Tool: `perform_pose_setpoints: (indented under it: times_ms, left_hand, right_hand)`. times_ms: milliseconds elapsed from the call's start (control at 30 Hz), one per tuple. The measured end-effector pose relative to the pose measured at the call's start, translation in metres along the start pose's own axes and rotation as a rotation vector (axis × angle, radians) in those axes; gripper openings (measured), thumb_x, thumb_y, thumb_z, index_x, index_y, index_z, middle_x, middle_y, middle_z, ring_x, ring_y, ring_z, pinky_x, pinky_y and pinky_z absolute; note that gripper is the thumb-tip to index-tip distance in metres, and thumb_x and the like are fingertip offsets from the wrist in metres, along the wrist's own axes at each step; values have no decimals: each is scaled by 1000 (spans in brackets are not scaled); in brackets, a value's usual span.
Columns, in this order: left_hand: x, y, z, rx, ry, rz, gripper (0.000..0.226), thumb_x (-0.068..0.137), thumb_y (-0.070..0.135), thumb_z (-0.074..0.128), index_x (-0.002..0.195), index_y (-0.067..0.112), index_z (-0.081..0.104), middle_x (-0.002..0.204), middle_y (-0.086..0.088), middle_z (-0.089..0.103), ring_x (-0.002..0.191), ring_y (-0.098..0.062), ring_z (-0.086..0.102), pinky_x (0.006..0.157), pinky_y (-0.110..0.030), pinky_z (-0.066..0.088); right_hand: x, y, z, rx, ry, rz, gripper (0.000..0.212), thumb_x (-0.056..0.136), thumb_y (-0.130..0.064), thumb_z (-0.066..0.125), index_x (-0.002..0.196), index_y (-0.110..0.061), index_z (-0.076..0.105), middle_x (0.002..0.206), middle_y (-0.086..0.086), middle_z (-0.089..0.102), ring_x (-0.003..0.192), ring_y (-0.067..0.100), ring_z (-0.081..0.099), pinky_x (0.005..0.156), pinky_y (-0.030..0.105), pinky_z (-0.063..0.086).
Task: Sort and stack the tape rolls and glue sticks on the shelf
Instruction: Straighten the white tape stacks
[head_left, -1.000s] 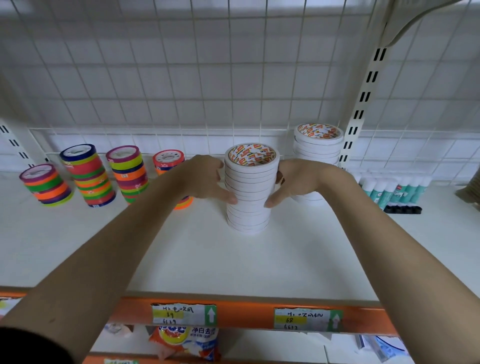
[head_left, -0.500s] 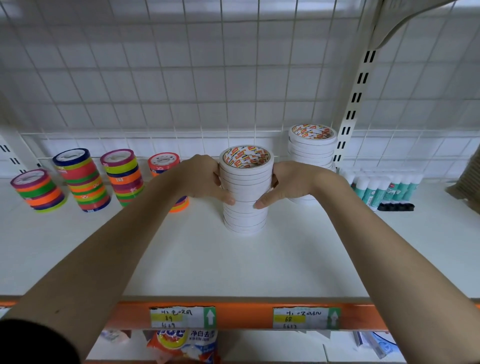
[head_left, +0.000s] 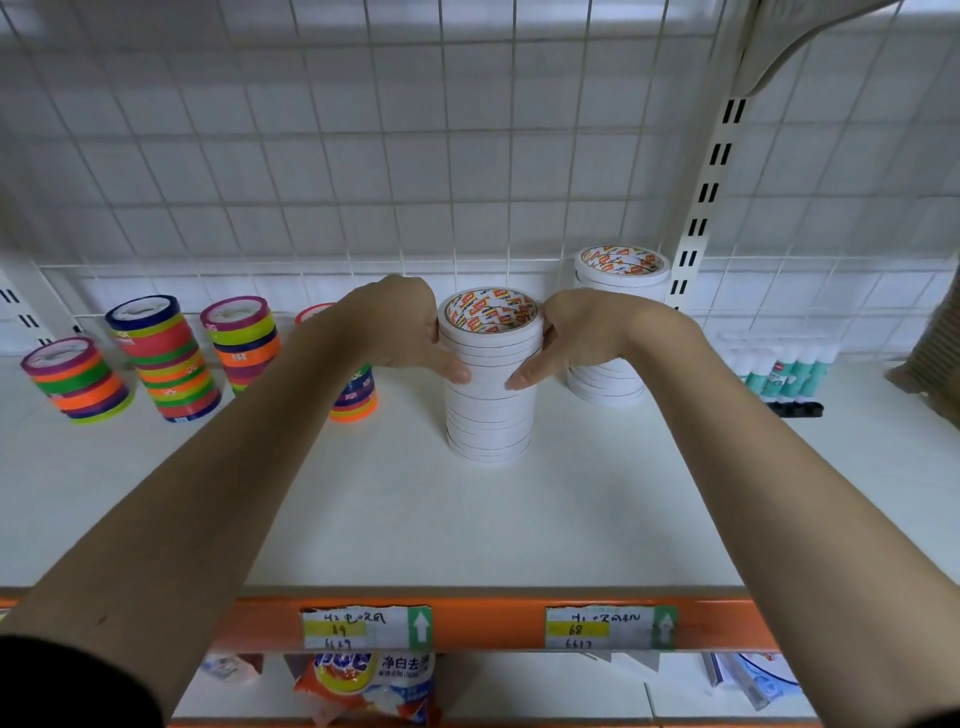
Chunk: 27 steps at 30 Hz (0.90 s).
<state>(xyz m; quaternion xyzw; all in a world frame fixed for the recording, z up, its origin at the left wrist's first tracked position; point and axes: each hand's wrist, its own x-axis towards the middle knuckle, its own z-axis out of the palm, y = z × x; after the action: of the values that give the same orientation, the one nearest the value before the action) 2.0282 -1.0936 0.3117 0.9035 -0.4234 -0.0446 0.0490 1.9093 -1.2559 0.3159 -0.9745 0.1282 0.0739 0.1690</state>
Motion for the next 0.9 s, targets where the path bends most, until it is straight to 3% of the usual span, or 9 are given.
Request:
perform_pose_setpoints:
  times_ms: [100,233,333,433,600,667,733,900]
  left_hand:
    - [-1,0,-1,14,-13,-1,61,63,64,69,89,9,71,81,-6,68,79,-20,60,76,-37,50]
    - [-4,-1,-1,26,-60,1,64,67,67,63,91,8,71,84,-9,68,84,-24,61,81,-39,50]
    - [-4,1,2,23,-42,26,60,70,63,64,86,6,69,77,-7,66,78,-24,58,76,-37,49]
    - [-3,0,6,23,-24,31,59,72,62,63,90,6,71,84,-10,68,80,-22,59,79,-39,49]
    - [-4,-10,19,-28,-48,38,50,65,65,67,75,15,67,81,-3,69,80,-17,60,84,-38,49]
    - [-6,-11,28,-139,-62,38,51,64,58,73,84,12,68,87,-4,70,87,-18,62,87,-38,49]
    - [-7,-8,34,-215,-48,31,52,64,53,76,94,12,71,91,-3,71,91,-18,63,88,-39,50]
    - [-7,-6,36,-218,-5,7,46,64,51,77,87,12,72,84,-3,70,85,-19,63,84,-40,52]
  right_hand:
    - [-3,-1,-1,-8,-5,-1,55,68,-53,75,108,-18,65,100,-4,66,97,17,58,89,30,47]
    - [-4,1,-1,-30,-18,24,60,65,-59,74,104,-15,67,102,-1,67,98,19,60,93,35,48]
    - [-6,1,1,-26,-7,5,50,72,-55,71,100,-14,67,94,-1,65,93,18,58,80,27,46]
    - [-7,0,4,-11,13,10,46,75,-53,70,98,-13,66,90,-1,63,88,18,55,72,25,40]
    - [-8,3,11,22,7,12,53,70,-56,72,106,-17,66,102,-3,66,98,17,58,88,29,47]
    - [-8,4,17,66,-3,2,52,69,-57,73,106,-21,66,103,-6,65,99,16,58,91,30,47]
    - [-7,5,22,80,9,-4,45,70,-55,72,97,-20,66,96,-6,64,95,16,57,86,28,47]
    - [-7,7,28,114,60,-15,37,72,-50,74,83,-17,62,83,-4,61,83,17,57,74,28,47]
